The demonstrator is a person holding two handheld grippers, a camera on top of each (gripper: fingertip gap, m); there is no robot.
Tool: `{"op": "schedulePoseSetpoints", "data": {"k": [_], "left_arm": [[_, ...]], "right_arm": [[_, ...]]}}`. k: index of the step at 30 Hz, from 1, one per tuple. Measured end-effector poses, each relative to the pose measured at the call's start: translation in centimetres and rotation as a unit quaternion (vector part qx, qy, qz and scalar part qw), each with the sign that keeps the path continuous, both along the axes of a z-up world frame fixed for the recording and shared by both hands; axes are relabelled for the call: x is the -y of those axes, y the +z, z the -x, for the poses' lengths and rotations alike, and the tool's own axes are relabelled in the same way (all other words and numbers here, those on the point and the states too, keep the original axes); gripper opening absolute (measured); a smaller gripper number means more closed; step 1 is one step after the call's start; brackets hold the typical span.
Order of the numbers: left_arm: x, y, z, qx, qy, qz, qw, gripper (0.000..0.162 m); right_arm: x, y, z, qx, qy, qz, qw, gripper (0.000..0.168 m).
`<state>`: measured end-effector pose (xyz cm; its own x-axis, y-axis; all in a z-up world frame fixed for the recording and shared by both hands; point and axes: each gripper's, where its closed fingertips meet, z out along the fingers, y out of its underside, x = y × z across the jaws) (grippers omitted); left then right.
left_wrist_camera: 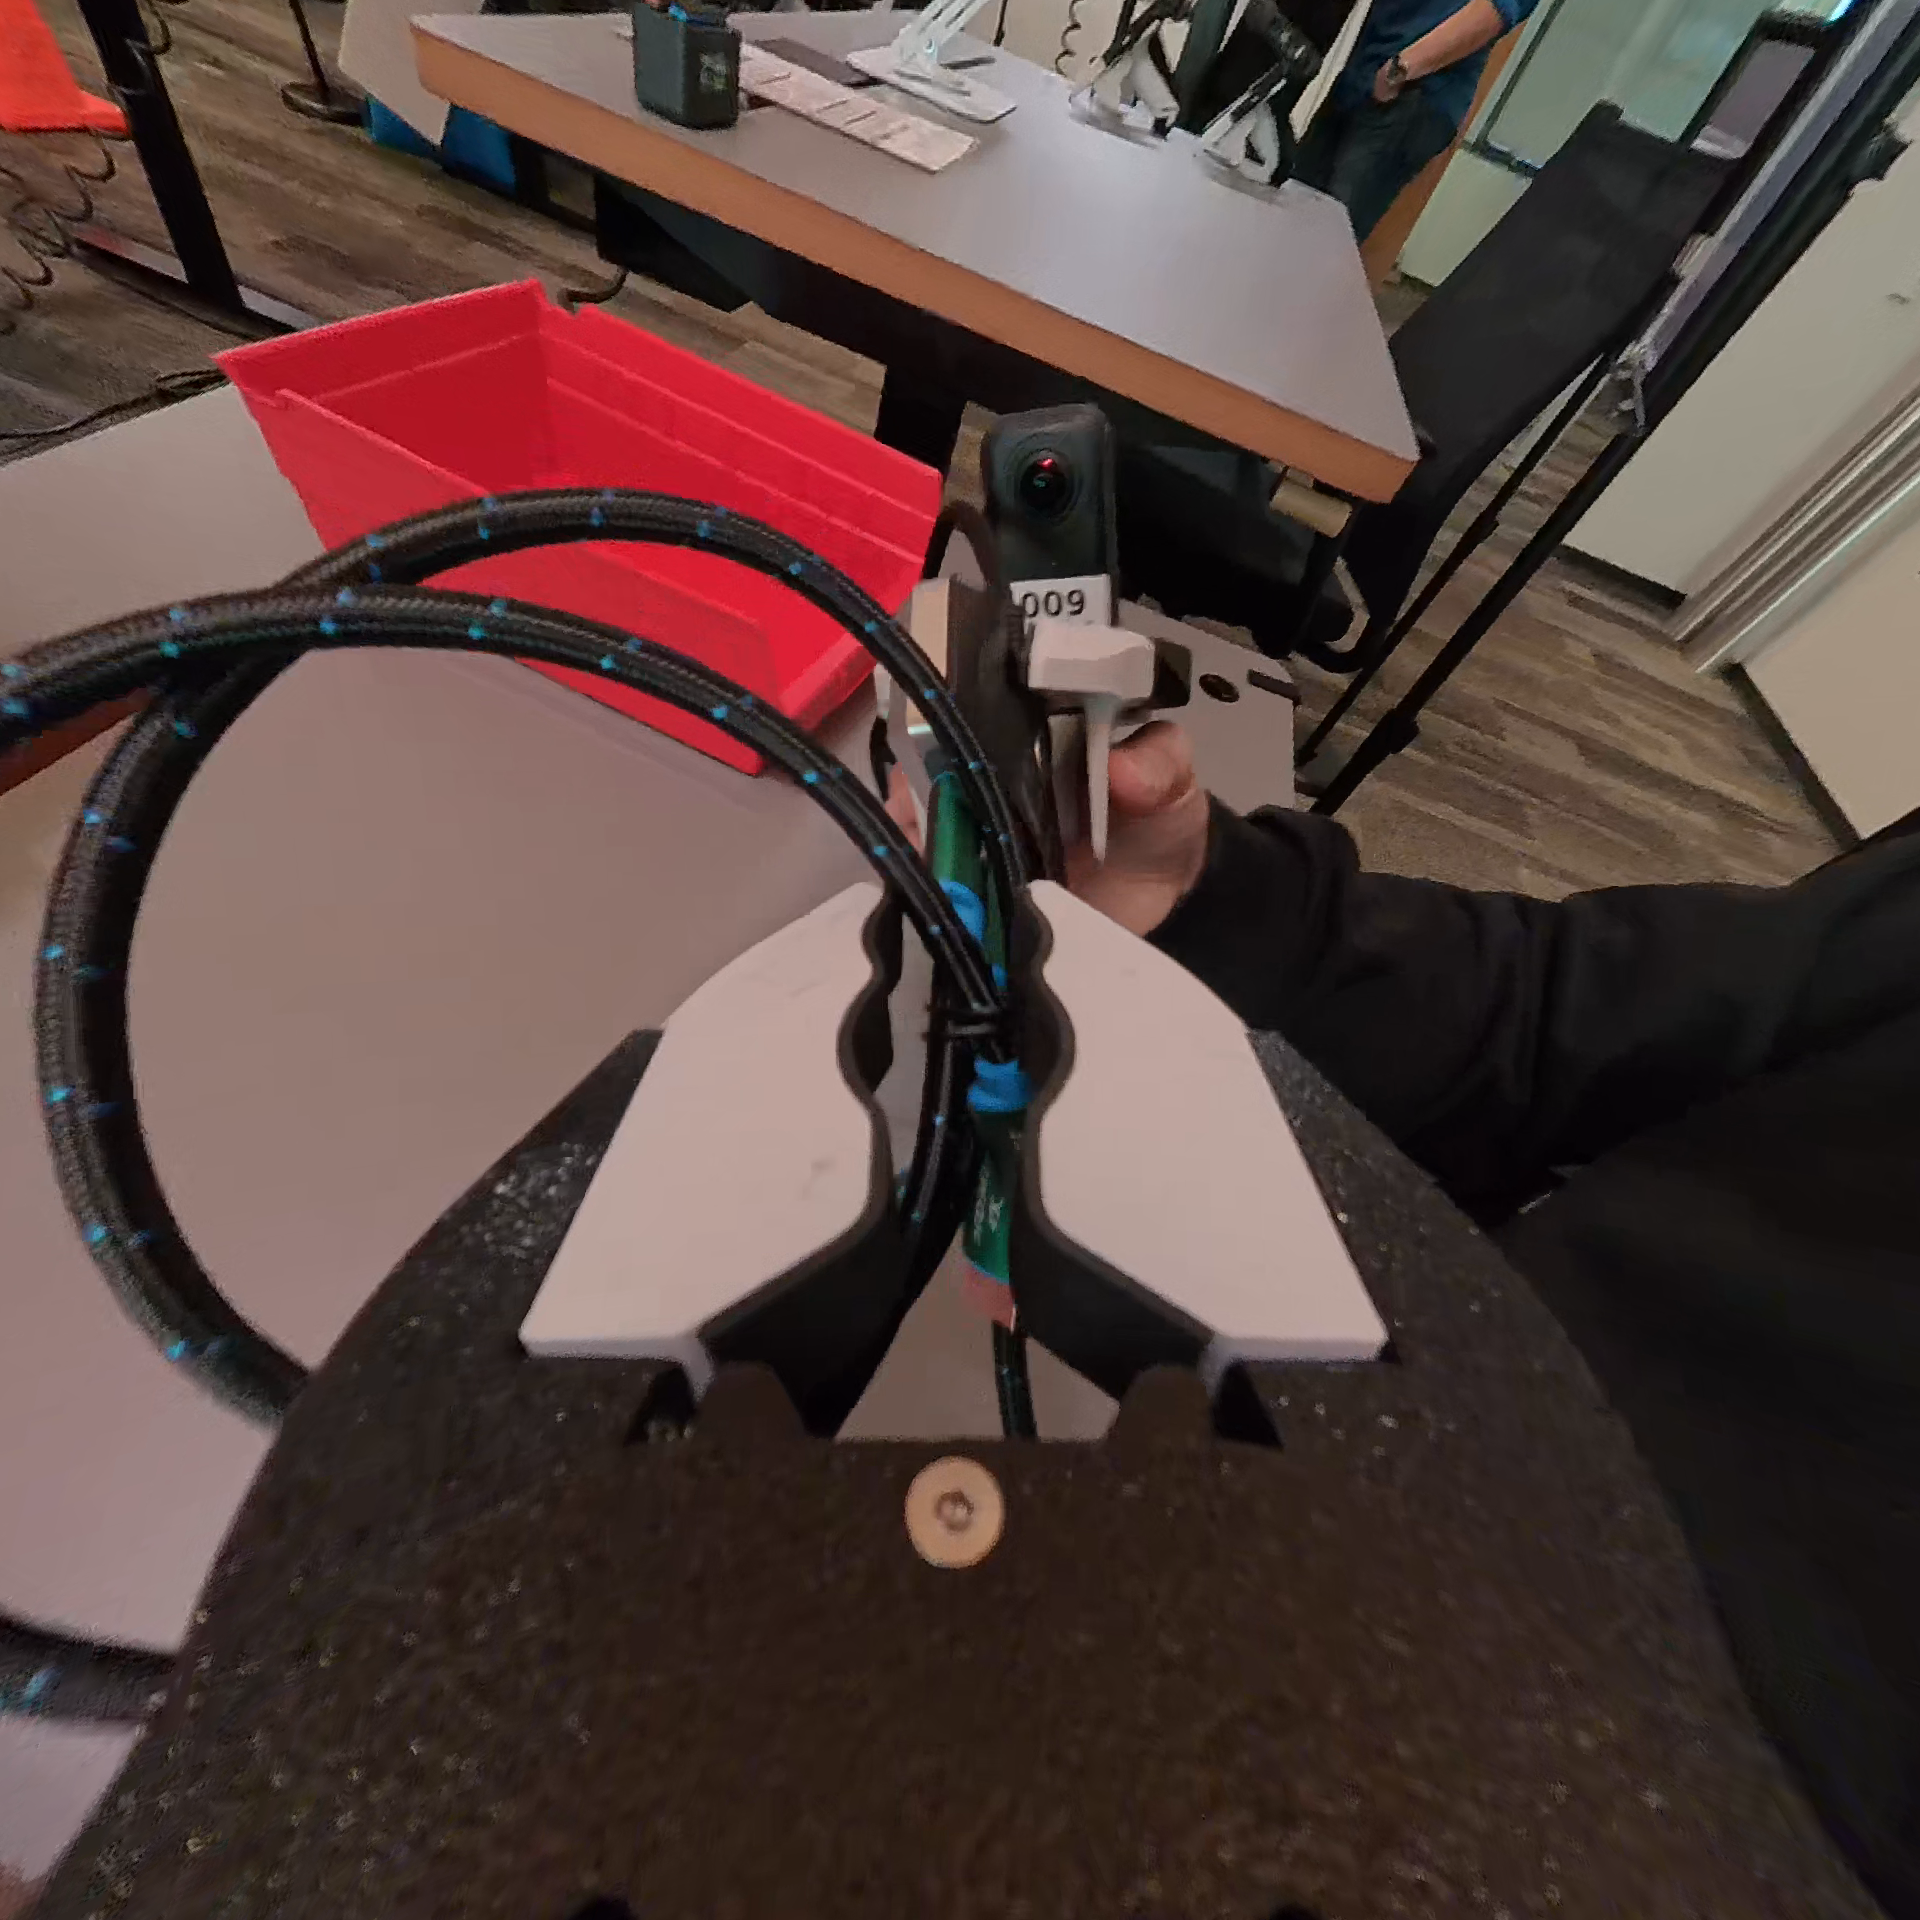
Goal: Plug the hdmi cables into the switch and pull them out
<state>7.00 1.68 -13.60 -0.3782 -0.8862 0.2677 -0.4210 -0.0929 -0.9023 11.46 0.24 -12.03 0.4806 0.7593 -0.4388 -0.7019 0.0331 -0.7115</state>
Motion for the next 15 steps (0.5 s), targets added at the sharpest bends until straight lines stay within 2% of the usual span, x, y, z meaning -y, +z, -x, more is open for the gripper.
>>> {"op": "schedulePoseSetpoints", "data": {"k": [6, 9, 12, 15], "left_arm": [[-1.1, 0.1, 0.6, 0.004, 0.011, -0.001, 1.000, 0.020], [-1.9, 0.5, 0.8, 0.025, 0.038, -0.017, 0.999, 0.032], [-2.9, 2.1, 1.5, 0.081, 0.075, -0.055, 0.992, 0.037], [-5.3, 4.3, 3.0, 0.169, 0.164, -0.108, 0.966, 0.052]], "right_arm": [[-0.5, -0.1, -0.4, -0.008, -0.011, 0.036, 0.999, 0.022], [-0.7, -0.2, -0.5, 0.000, -0.021, 0.050, 0.999, 0.022], [-0.9, -0.4, -1.4, 0.018, -0.059, 0.071, 0.996, 0.022], [-0.2, 0.5, -2.9, 0.034, -0.108, 0.072, 0.991, 0.022]]}}
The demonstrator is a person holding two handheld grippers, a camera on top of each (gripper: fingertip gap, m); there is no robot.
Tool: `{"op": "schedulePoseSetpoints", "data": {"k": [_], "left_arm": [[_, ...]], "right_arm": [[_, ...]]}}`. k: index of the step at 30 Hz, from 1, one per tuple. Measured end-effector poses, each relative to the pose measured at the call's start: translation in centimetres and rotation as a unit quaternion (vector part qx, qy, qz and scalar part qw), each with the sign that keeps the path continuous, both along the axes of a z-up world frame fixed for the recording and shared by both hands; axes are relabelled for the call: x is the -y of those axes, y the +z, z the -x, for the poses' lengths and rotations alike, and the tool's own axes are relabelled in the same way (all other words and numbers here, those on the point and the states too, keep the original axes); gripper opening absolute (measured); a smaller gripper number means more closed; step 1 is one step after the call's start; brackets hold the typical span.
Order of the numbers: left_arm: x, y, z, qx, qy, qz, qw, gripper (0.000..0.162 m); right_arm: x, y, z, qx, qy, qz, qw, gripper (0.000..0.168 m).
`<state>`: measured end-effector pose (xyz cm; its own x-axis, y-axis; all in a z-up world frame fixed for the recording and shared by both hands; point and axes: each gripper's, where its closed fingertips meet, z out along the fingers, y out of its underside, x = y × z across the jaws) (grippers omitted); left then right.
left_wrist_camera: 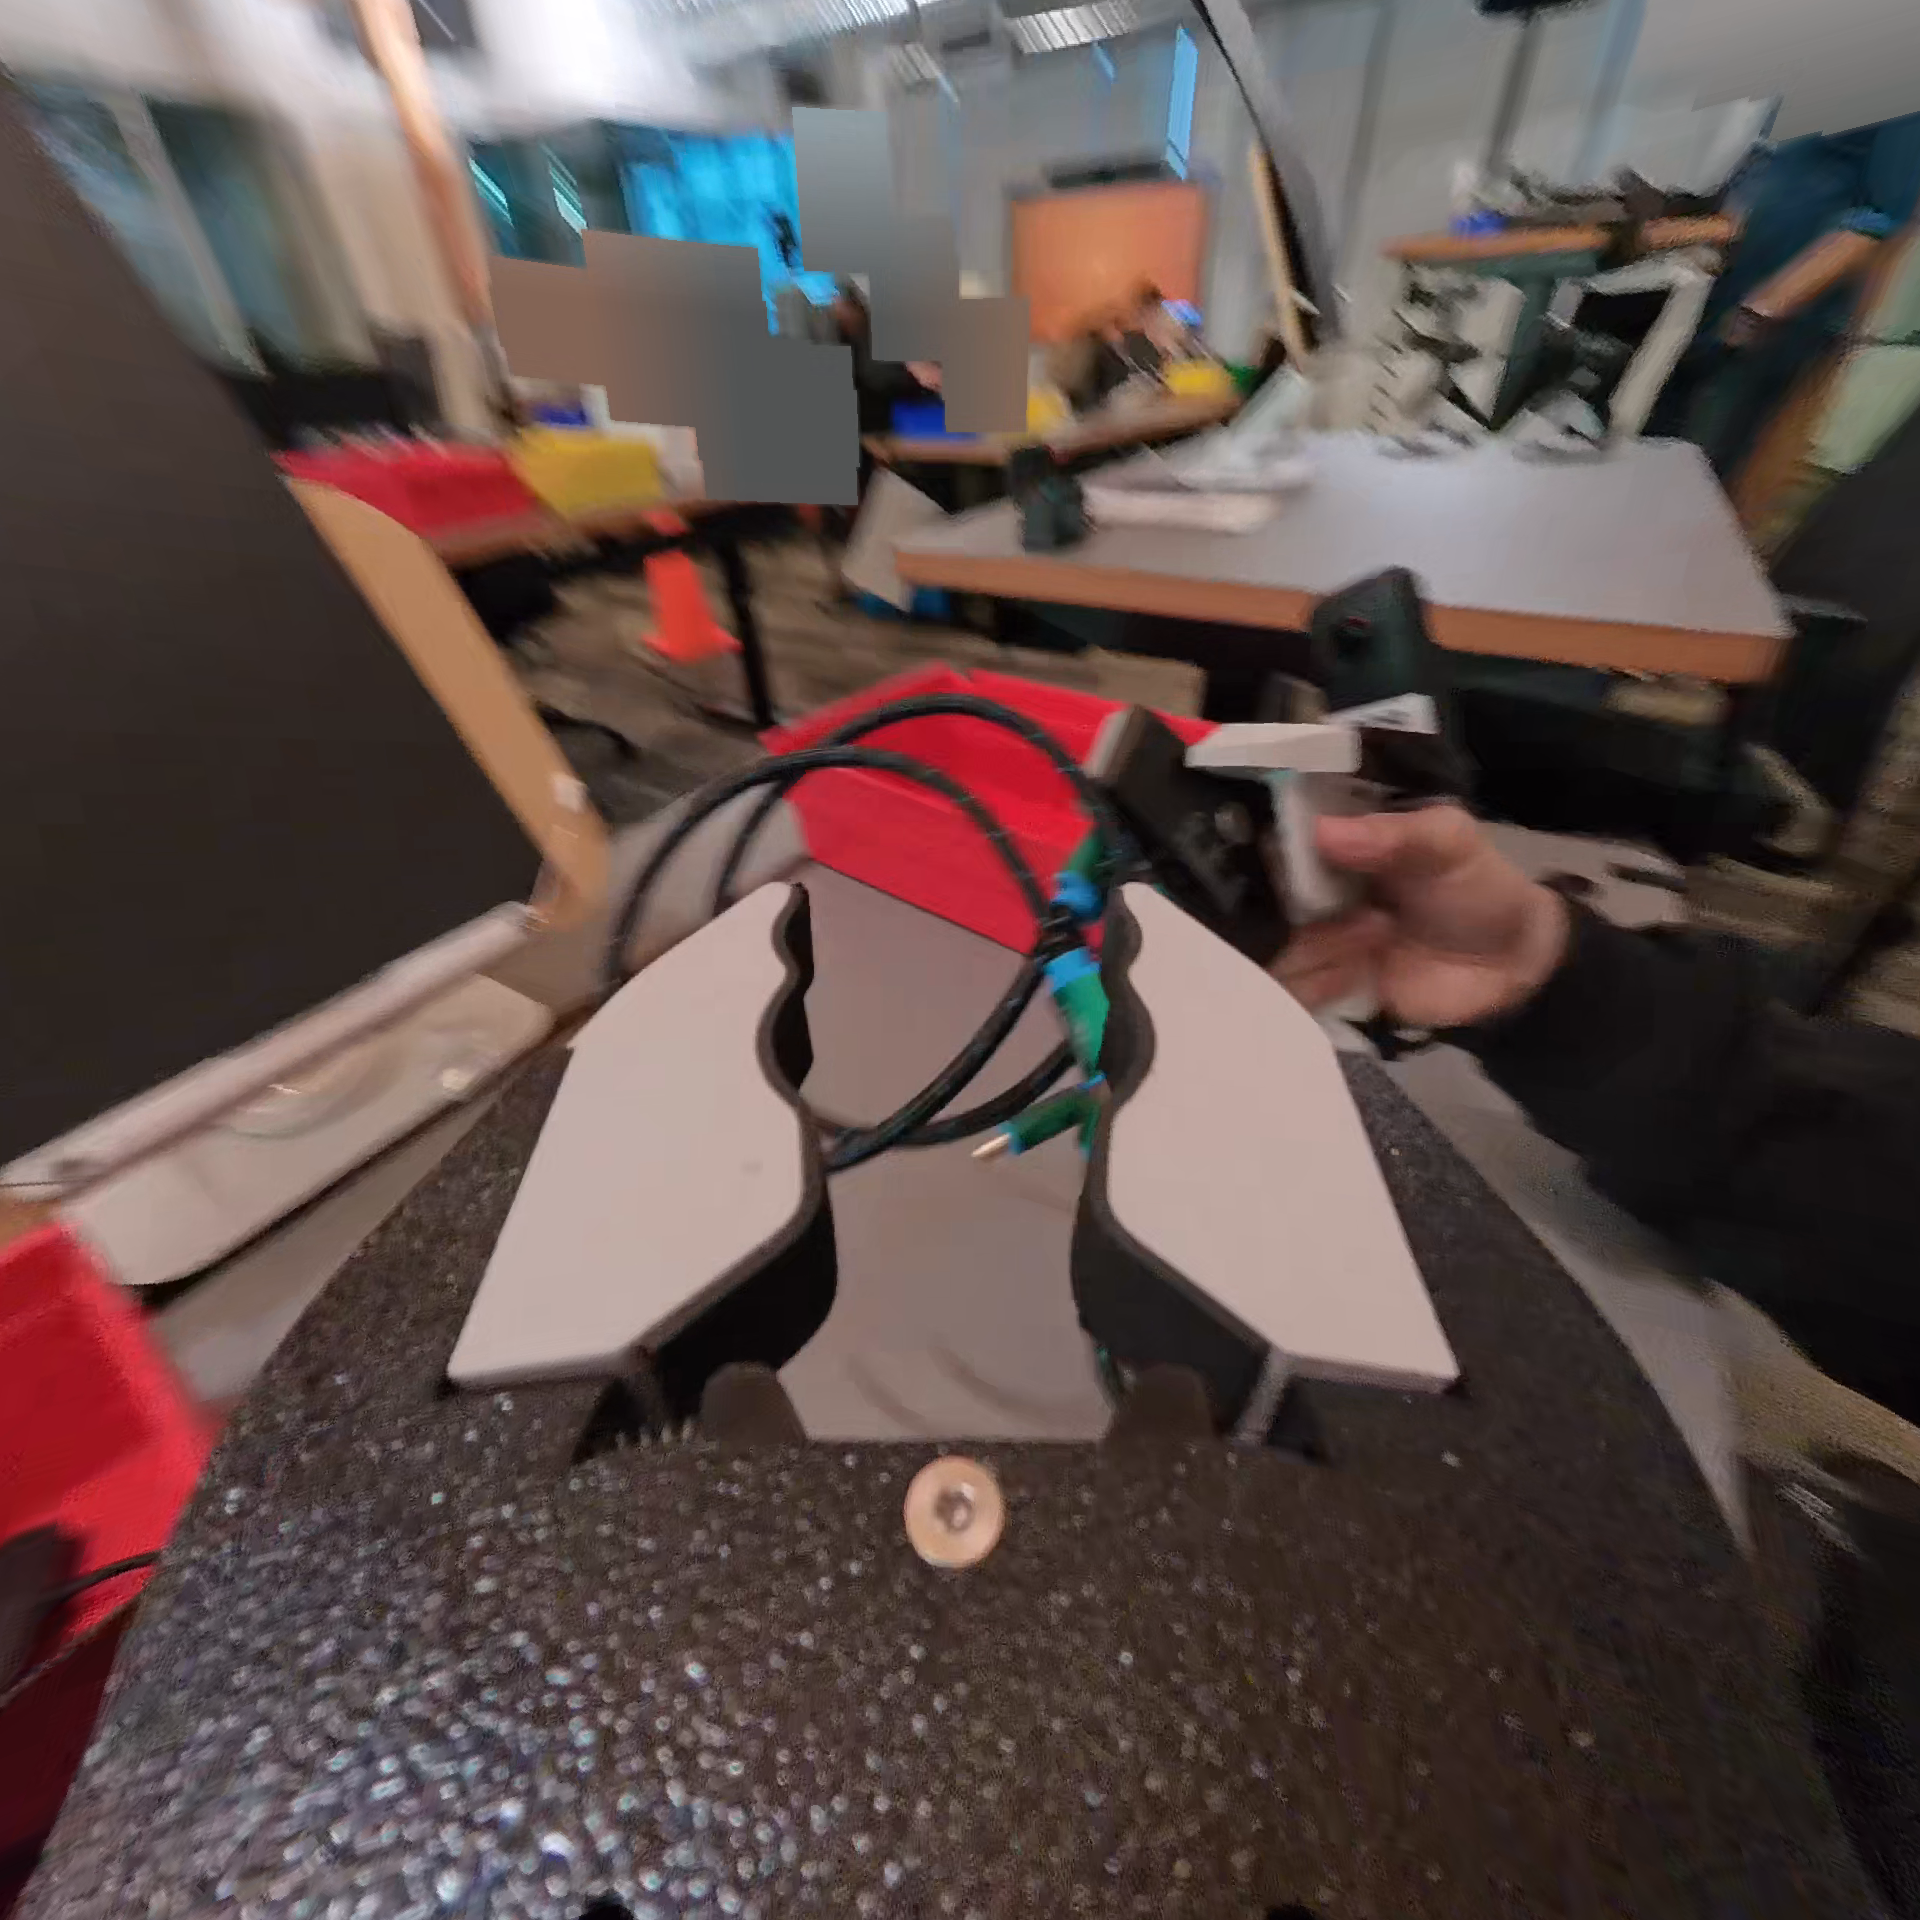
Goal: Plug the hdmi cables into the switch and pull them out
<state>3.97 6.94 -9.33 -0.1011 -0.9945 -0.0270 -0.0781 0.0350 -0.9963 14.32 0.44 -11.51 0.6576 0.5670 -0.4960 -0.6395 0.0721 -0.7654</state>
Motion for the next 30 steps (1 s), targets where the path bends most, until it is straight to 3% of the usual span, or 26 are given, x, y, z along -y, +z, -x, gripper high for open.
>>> {"op": "schedulePoseSetpoints", "data": {"k": [3, 6, 10, 12, 13, 17, 21, 26, 27, 30], "left_arm": [[-1.8, 0.1, 2.3, 0.070, 0.064, -0.036, 0.995, 0.053], [-2.3, -3.2, 3.6, 0.050, 0.060, -0.033, 0.996, 0.053], [-3.2, -6.6, 4.2, 0.020, 0.052, -0.008, 0.998, 0.049], [-3.6, -7.7, 4.1, 0.013, 0.051, 0.003, 0.999, 0.048], [-3.7, -8.1, 3.9, 0.011, 0.052, 0.009, 0.999, 0.047], [-3.2, -9.7, 3.3, -0.018, 0.032, 0.008, 0.999, 0.047], [-2.7, -11.0, 3.1, -0.050, 0.017, -0.017, 0.998, 0.047], [-1.5, -12.8, 3.0, -0.100, -0.023, -0.032, 0.994, 0.046], [-1.2, -13.1, 3.1, -0.111, -0.032, -0.037, 0.993, 0.047], [-0.6, -14.2, 3.2, -0.147, -0.047, -0.065, 0.986, 0.047]], "right_arm": [[2.4, 3.2, -2.0, 0.018, -0.069, -0.040, 0.997, 0.022], [6.0, 7.0, -5.4, 0.079, -0.206, -0.075, 0.973, 0.022], [9.0, 9.2, -12.8, 0.197, -0.405, -0.019, 0.893, 0.022], [9.4, 9.4, -17.0, 0.273, -0.482, 0.030, 0.832, 0.022], [9.0, 9.2, -19.1, 0.316, -0.503, 0.057, 0.803, 0.022], [6.7, 6.9, -25.8, 0.409, -0.509, 0.151, 0.742, 0.022], [3.0, 3.3, -28.8, 0.448, -0.441, 0.221, 0.745, 0.022], [-1.3, 0.4, -28.8, 0.361, -0.324, 0.266, 0.833, 0.022], [-1.8, -0.4, -29.1, 0.342, -0.307, 0.290, 0.840, 0.023], [-2.2, -3.2, -30.6, 0.316, -0.296, 0.398, 0.809, 0.025]]}}
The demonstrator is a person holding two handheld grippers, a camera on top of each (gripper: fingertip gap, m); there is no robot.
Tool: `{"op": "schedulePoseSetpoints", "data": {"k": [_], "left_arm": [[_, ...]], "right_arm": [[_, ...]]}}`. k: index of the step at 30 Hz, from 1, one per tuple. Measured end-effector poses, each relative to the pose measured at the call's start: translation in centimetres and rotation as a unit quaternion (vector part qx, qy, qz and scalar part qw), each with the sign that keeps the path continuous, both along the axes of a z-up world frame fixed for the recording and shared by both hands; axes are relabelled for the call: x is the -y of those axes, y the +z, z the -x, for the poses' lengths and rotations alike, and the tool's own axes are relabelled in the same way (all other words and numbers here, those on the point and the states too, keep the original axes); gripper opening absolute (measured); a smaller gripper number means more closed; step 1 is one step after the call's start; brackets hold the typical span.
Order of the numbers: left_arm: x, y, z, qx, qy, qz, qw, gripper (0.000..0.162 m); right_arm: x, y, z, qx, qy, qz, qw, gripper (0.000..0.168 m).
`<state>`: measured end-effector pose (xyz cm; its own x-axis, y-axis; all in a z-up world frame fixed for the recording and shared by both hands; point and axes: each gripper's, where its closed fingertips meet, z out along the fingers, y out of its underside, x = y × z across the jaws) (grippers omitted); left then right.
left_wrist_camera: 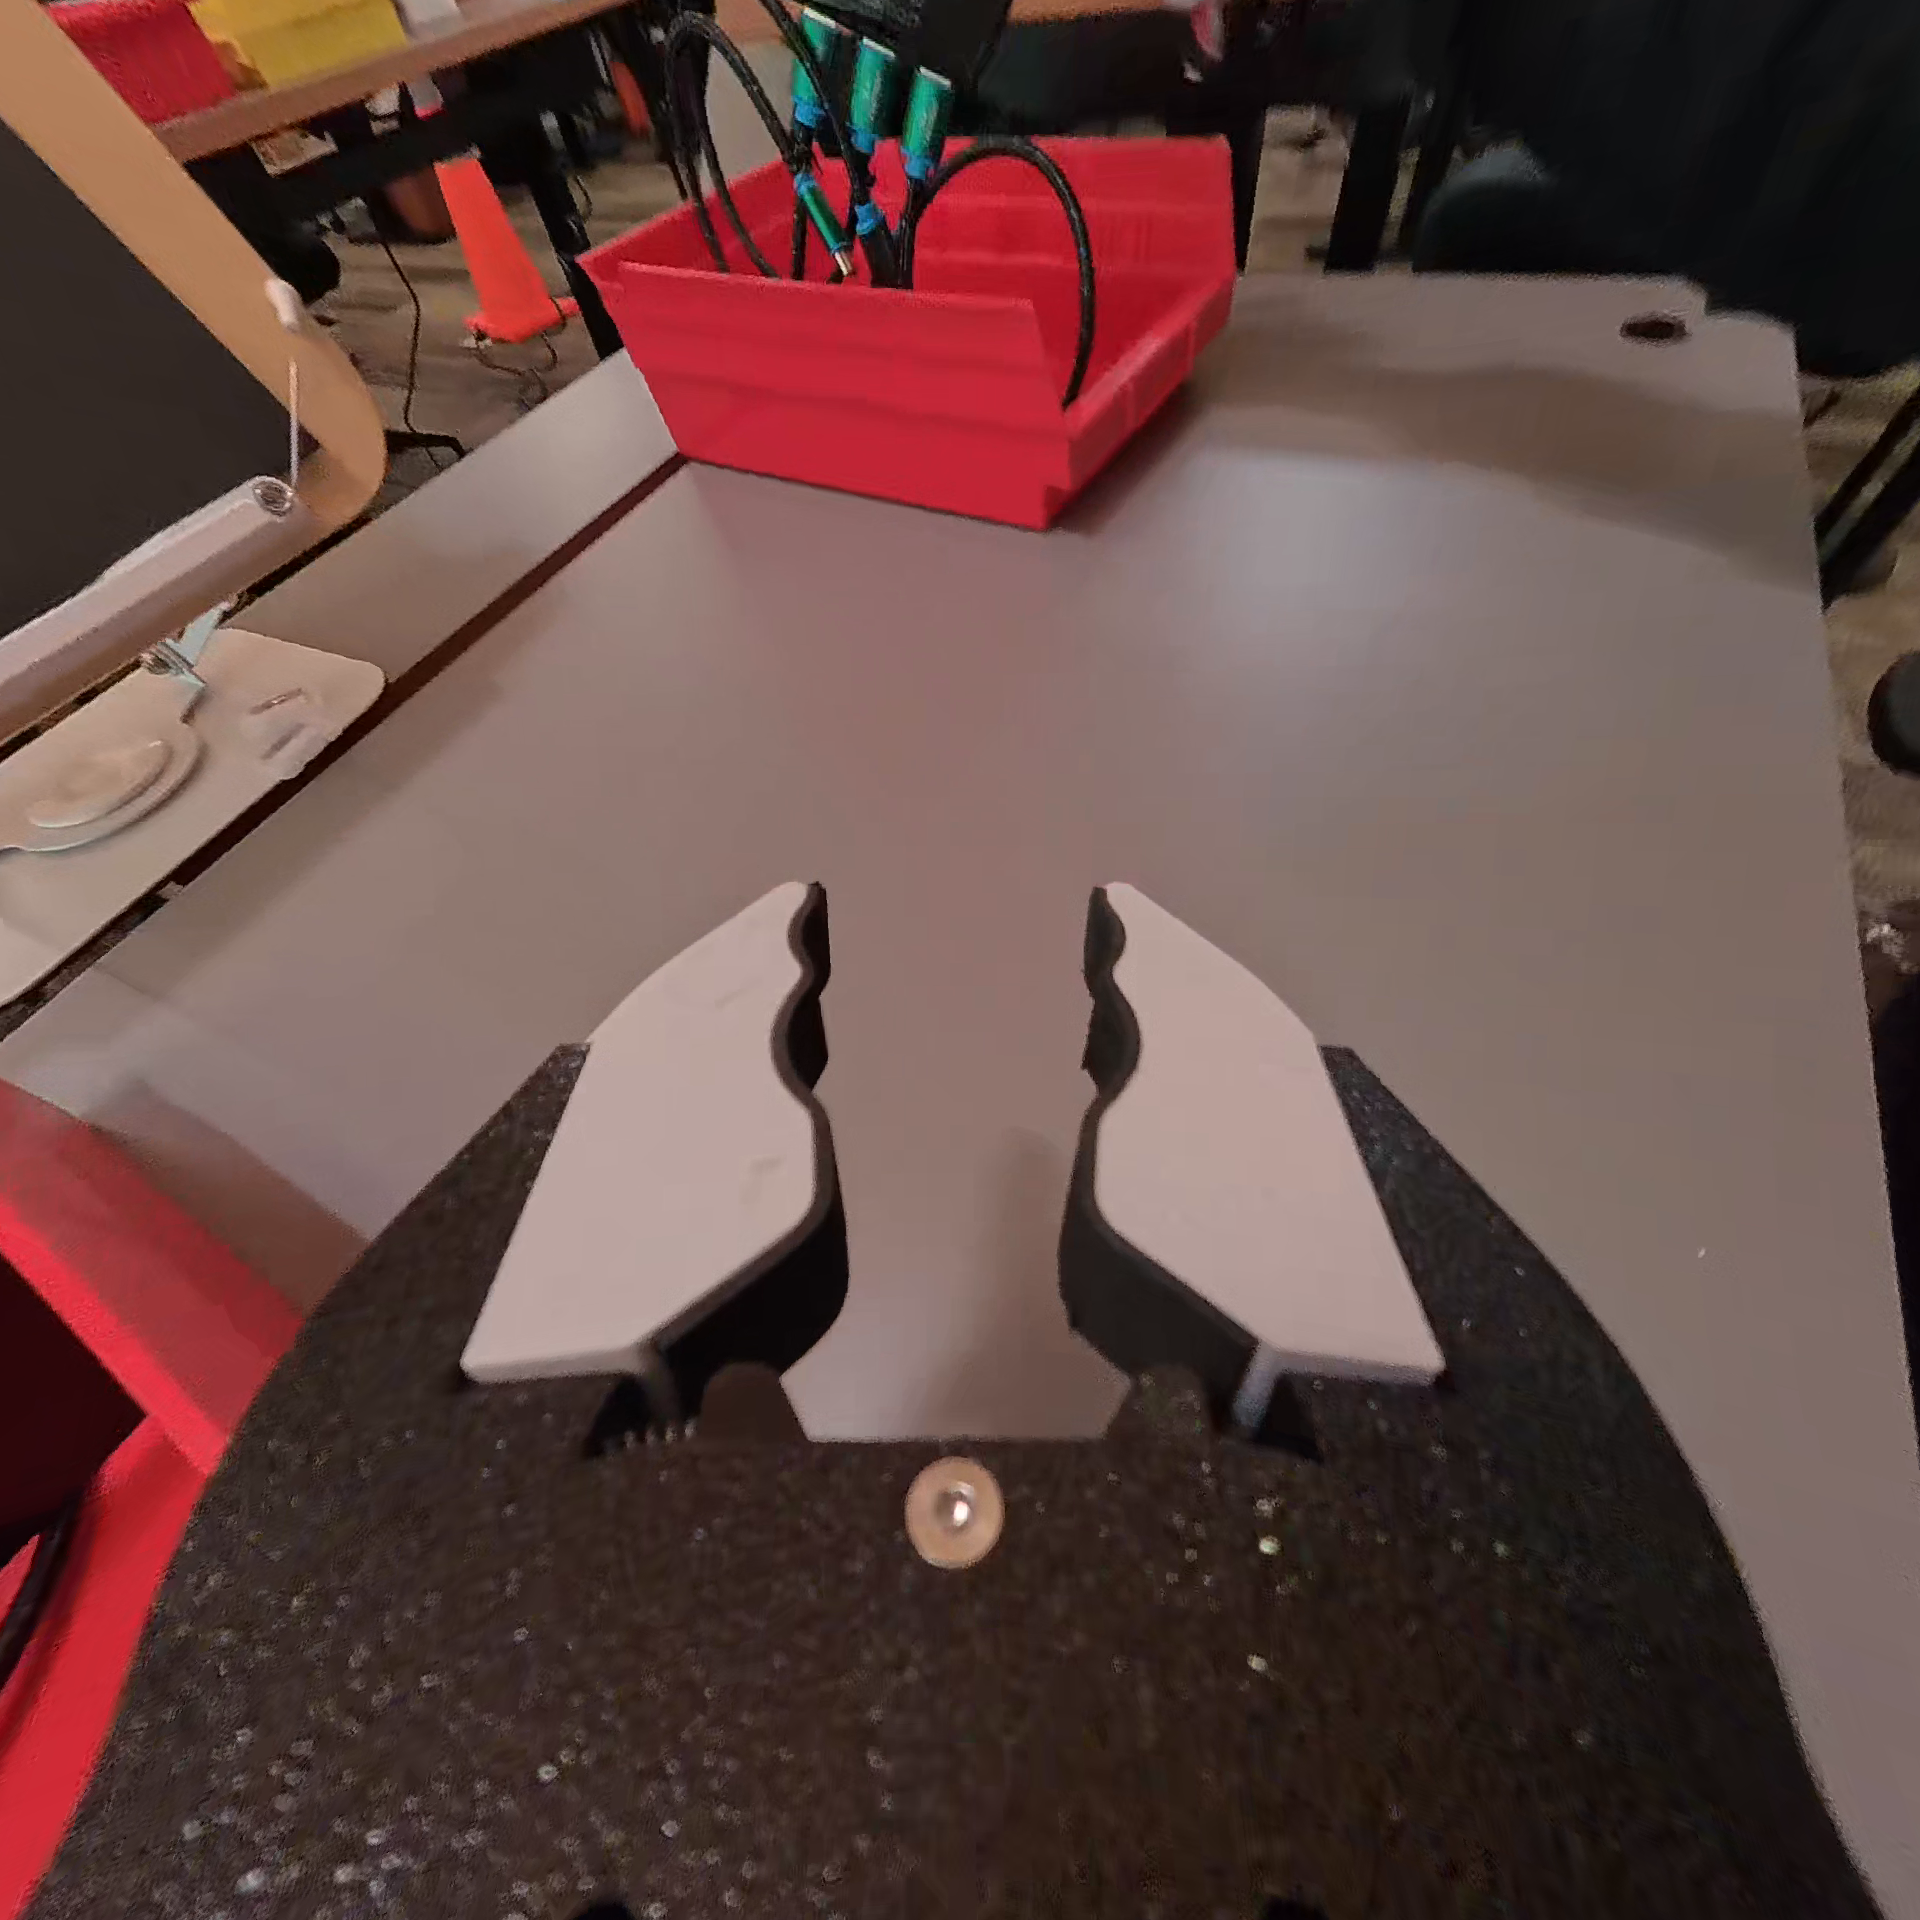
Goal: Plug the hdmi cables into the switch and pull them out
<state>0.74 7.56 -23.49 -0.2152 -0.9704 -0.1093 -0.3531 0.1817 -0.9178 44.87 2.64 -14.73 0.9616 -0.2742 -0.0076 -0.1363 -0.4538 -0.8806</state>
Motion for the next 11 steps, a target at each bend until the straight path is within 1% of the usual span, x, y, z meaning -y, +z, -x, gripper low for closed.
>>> {"op": "schedulePoseSetpoints", "data": {"k": [2, 5, 6, 8, 10, 11], "left_arm": [[0.3, -0.4, 0.1, -0.010, -0.011, -0.014, 1.000, 0.047], [0.8, -0.5, 0.1, -0.008, -0.027, 0.003, 1.000, 0.047], [0.9, -0.4, 0.1, -0.004, -0.030, 0.014, 0.999, 0.046], [1.0, -0.4, 0.1, -0.002, -0.035, 0.034, 0.999, 0.046], [0.9, -0.4, 0.3, -0.004, -0.038, 0.041, 0.998, 0.046], [0.8, -0.5, 0.3, -0.004, -0.039, 0.042, 0.998, 0.046]], "right_arm": [[0.5, -2.3, -0.8, -0.039, -0.031, 0.089, 0.995, 0.023], [0.3, -2.6, -1.4, -0.087, -0.044, 0.100, 0.990, 0.023], [0.6, -3.1, -1.5, -0.094, -0.047, 0.124, 0.987, 0.024], [2.1, -4.1, -1.4, -0.076, -0.034, 0.215, 0.973, 0.028], [2.8, -3.6, -1.2, -0.041, -0.012, 0.262, 0.964, 0.025], [3.3, -3.5, -1.4, -0.022, -0.019, 0.296, 0.955, 0.025]]}}
